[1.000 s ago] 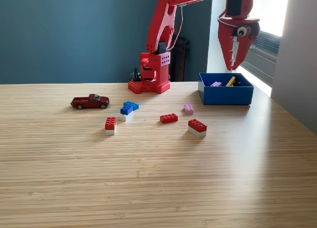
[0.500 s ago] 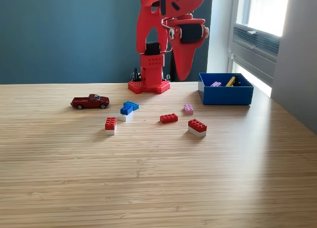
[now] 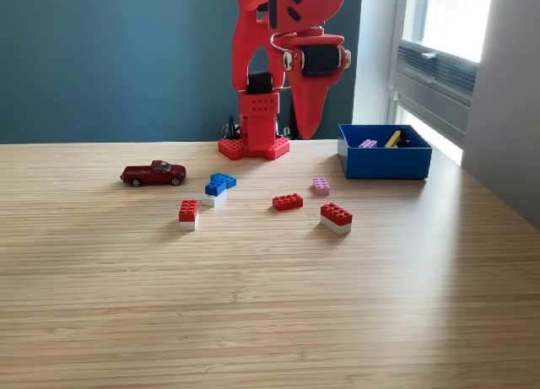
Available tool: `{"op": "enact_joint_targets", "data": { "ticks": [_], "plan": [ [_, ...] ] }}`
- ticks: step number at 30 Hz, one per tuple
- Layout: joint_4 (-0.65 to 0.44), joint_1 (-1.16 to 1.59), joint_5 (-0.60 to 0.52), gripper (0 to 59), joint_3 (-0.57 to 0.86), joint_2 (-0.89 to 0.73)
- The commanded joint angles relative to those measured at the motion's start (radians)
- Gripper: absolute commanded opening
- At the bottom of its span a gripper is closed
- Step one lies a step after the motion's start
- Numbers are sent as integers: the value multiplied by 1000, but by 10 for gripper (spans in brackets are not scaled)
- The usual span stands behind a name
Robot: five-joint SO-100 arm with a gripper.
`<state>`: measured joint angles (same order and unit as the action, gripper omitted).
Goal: Grasp a lego block and put it in the bin.
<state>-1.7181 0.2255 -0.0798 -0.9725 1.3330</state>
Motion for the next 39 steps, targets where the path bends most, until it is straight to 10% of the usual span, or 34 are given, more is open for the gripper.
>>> {"op": "enact_joint_targets", "data": {
  "ticks": [1, 18, 39],
  "plan": [
    [-18, -17, -8, 1, 104, 25],
    [12, 43, -149, 1, 32, 35],
    [236, 48, -5, 1, -238, 104]
  ]
}}
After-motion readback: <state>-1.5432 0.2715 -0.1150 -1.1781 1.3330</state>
